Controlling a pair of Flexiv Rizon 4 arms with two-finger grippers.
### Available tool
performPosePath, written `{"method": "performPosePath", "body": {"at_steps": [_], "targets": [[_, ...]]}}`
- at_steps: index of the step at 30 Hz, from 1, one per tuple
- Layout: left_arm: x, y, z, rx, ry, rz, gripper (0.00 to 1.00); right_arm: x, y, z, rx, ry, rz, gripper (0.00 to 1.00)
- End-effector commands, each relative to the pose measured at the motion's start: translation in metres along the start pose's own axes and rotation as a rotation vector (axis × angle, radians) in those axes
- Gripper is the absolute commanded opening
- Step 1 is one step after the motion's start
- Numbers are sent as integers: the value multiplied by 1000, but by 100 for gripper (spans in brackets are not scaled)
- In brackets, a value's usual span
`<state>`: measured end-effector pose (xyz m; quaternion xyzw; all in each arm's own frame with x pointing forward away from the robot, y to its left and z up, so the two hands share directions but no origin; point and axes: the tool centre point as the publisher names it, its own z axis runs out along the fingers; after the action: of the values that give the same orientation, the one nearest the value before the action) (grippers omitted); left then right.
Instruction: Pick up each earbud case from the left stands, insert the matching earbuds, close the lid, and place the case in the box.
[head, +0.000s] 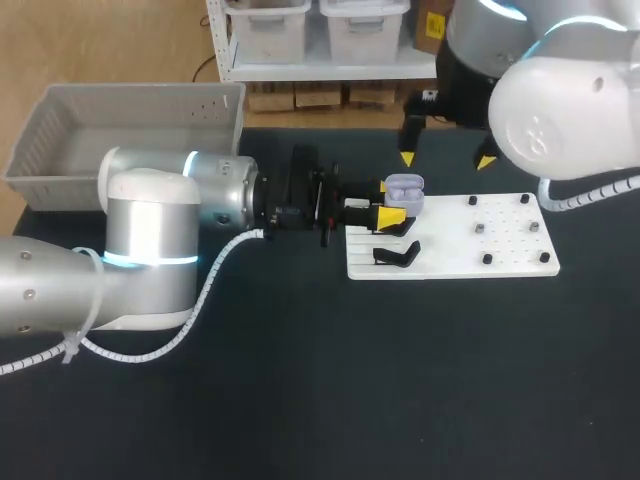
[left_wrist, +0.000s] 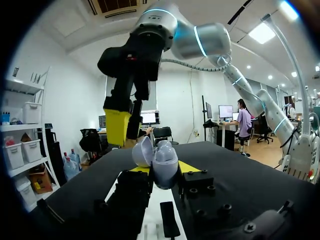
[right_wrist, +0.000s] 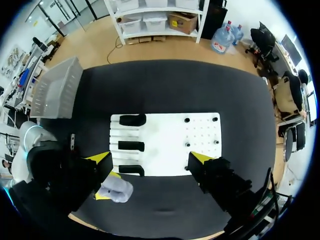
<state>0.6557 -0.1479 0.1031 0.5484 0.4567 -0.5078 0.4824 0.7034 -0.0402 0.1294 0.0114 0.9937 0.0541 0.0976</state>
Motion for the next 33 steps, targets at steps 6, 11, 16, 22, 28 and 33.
{"method": "performPosePath", "body": {"at_steps": [6, 11, 16, 22, 28, 33], "targets": [[0, -1, 0, -5, 0, 2, 0, 15, 4, 8, -8, 73, -20, 100], [0, -1, 0, -5, 0, 2, 0, 30, 8, 6, -3, 93, -37, 100], [0, -1, 0, -5, 0, 2, 0, 34, 5, 1, -1, 81, -39, 100], [0, -1, 0, -5, 0, 2, 0, 45, 1, -28, 11, -124, -93, 100], [-1, -2, -2, -17, 7, -6, 0, 78, 11, -75, -18, -294, -240, 100], [-13, -5, -17, -115, 54, -18, 0, 101, 14, -88, -65, -342, -304, 100]]}}
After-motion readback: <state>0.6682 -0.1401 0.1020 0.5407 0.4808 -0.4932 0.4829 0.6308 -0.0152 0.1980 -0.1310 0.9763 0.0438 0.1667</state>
